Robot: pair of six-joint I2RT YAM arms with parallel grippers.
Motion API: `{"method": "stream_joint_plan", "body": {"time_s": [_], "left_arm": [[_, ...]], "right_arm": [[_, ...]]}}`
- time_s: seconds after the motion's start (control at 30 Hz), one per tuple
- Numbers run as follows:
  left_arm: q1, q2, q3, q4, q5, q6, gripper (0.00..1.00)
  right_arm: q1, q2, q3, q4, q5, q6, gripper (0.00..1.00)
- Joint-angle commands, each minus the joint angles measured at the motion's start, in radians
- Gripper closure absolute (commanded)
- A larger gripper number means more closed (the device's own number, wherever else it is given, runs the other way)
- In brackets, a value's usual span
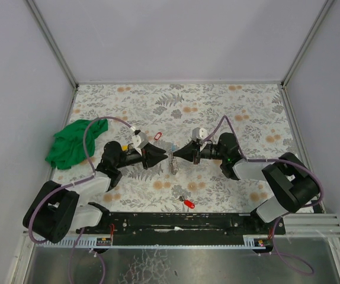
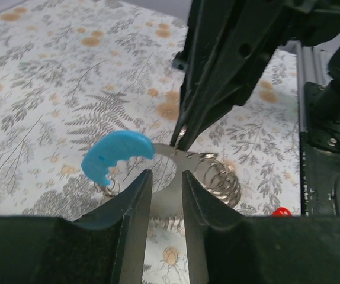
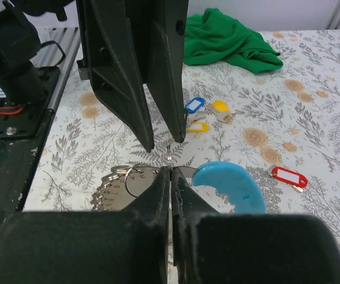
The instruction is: Put the keys on the keyring
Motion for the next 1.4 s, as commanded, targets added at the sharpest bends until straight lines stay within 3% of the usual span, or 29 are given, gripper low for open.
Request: {"method": "stream_joint_plan", "body": {"time_s": [0.0,0.37,0.63,0.8,0.93,1.03,1.13,1.23,1.37], "left_arm": [[0.007,0.033,-0.011,0.279,0.094,-0.084,0.74],[0.007,0.101,0.016,0.35,0.125,-0.085,0.75],[0.007,0.107,0.031,0.351,0.16,-0.089,0.83],[0.006,0.107,0.043,0.317,0.181,-0.075,0.96],[0.006,0.078,0.066,0.18,0.181,-0.017,1.0],[0.001,-0.005,0.105,-0.076,0.137,0.117,1.0],[-0.027,-0.07,0.162,-0.329,0.055,0.258,1.0],[-0.06,-0.084,0.221,-0.469,0.008,0.332,1.0],[-0.097,-0.068,0.313,-0.654,-0.04,0.421,1.0]], "right_arm": [[-0.011,0.027,0.009,0.28,-0.059,0.123,1.0],[-0.01,0.055,0.015,0.299,-0.103,0.148,1.0],[-0.011,0.069,0.019,0.301,-0.131,0.152,1.0],[-0.011,0.073,0.025,0.301,-0.144,0.16,1.0],[-0.014,0.064,0.021,0.276,-0.154,0.139,0.95],[-0.041,0.001,0.015,0.135,-0.156,0.063,0.83],[-0.055,-0.104,0.042,-0.187,-0.11,-0.125,0.76],[-0.055,-0.185,0.12,-0.562,-0.039,-0.368,0.7],[-0.054,-0.238,0.191,-0.773,0.004,-0.501,0.68]]}}
